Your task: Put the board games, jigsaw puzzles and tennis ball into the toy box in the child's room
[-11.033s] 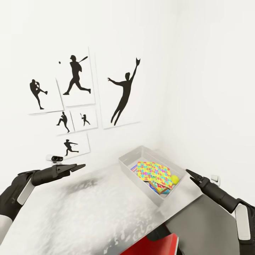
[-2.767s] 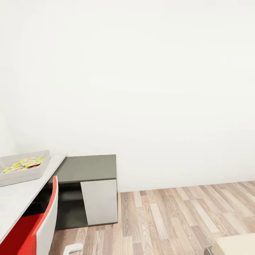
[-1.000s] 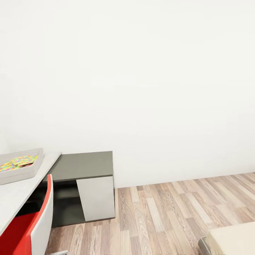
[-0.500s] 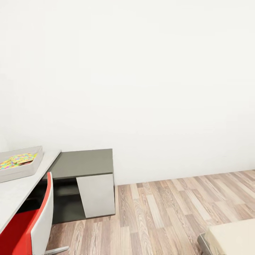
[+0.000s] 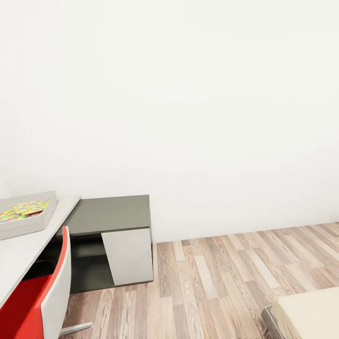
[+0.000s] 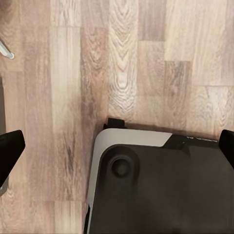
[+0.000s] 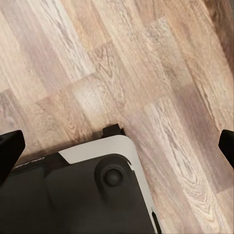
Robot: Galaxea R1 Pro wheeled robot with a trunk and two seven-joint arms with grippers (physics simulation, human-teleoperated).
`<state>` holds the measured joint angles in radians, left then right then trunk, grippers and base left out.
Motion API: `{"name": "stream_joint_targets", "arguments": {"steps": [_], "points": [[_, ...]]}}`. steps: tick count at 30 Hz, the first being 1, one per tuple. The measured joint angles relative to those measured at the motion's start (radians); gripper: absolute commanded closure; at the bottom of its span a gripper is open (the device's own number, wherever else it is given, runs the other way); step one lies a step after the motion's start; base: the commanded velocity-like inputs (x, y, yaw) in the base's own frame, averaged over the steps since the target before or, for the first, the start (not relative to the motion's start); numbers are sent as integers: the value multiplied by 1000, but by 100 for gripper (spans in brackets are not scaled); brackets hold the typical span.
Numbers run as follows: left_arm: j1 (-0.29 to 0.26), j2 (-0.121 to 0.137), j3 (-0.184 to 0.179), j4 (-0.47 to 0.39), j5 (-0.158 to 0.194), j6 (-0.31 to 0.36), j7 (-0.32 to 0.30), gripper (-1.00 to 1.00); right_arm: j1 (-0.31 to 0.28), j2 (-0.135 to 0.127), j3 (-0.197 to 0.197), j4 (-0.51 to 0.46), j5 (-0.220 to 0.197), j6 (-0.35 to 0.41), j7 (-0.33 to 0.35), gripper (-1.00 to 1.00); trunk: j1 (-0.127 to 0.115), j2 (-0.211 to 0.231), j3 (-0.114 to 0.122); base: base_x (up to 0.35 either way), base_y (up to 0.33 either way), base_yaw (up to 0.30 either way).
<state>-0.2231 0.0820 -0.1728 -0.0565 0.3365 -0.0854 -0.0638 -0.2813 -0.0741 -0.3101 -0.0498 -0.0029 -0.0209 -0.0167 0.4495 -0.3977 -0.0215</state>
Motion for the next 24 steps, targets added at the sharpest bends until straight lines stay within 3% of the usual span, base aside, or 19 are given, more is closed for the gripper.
{"name": "stream_joint_targets", "arguments": {"steps": [18, 24], "points": [[0, -17, 2, 1, 2, 2, 0, -100, 0, 14, 0, 4, 3, -1, 0, -100, 0, 0, -20, 0, 0, 0], [0, -18, 3, 1, 3, 8, 0, -100, 0, 35, 0, 14, 4, -3, 0, -100, 0, 0, -20, 0, 0, 0]]}}
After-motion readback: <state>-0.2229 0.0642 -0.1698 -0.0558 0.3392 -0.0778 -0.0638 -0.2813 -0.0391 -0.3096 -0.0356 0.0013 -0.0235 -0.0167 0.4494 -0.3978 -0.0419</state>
